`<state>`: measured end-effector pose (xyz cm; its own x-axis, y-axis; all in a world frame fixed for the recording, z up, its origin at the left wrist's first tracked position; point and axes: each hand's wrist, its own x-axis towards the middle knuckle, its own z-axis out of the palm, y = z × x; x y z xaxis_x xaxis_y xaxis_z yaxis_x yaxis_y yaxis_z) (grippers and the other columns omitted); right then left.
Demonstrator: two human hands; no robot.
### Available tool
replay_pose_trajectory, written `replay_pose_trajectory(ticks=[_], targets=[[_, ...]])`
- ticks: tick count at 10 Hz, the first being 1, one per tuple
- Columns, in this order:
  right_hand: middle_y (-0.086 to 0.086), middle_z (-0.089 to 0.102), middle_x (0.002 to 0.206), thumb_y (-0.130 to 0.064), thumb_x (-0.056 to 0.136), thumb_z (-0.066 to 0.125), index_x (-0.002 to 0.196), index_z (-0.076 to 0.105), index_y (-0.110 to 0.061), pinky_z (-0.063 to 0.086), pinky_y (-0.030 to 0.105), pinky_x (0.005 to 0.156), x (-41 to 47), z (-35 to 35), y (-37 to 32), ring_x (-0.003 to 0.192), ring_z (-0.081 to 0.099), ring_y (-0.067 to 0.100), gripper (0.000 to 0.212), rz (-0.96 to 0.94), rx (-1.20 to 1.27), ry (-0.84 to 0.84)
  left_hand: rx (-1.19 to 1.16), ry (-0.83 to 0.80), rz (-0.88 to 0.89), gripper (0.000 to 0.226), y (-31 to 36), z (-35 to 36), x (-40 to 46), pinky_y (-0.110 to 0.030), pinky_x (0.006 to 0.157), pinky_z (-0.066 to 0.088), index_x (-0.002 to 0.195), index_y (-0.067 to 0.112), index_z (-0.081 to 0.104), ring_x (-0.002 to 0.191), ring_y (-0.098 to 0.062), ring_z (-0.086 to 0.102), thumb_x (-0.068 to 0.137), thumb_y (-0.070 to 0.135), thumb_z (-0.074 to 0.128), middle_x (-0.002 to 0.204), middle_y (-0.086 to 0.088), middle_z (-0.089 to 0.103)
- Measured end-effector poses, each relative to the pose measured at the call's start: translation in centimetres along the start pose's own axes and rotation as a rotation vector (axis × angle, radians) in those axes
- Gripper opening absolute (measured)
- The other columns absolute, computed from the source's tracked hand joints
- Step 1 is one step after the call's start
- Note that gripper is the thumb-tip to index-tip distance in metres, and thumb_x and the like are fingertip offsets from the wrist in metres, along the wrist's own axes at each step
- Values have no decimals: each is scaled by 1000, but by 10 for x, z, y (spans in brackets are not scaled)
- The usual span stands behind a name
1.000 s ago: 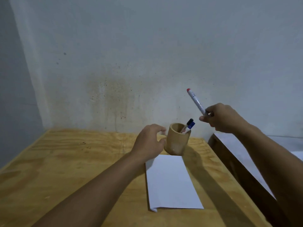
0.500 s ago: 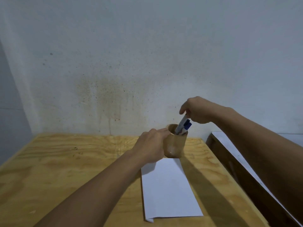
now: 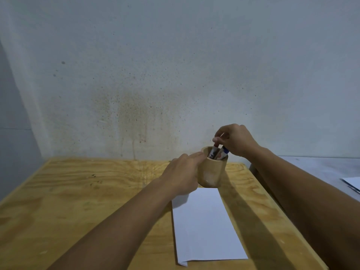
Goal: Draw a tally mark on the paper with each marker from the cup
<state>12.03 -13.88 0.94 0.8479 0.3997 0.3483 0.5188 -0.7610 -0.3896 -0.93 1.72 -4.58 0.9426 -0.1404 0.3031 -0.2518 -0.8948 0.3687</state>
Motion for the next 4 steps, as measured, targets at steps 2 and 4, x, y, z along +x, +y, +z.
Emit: replay_pose_trajectory(ticks=[2, 4], targets=[[10, 79, 97, -30, 95, 59, 107, 76, -13, 59, 42, 82, -1, 7, 9, 80, 74, 21, 27, 5, 51, 12, 10, 10, 0, 66, 1, 3, 0, -45, 83, 48, 133, 27, 39, 104, -25, 50, 78, -4, 57, 131, 5, 52], [14, 70, 122, -31, 100, 48, 140, 53, -16, 50, 41, 97, -10, 5, 5, 111, 65, 30, 44, 39, 65, -62, 9, -15, -26, 75, 3, 1, -4, -46, 91, 48, 141, 28, 29, 117, -28, 47, 79, -3, 57, 144, 2, 42]])
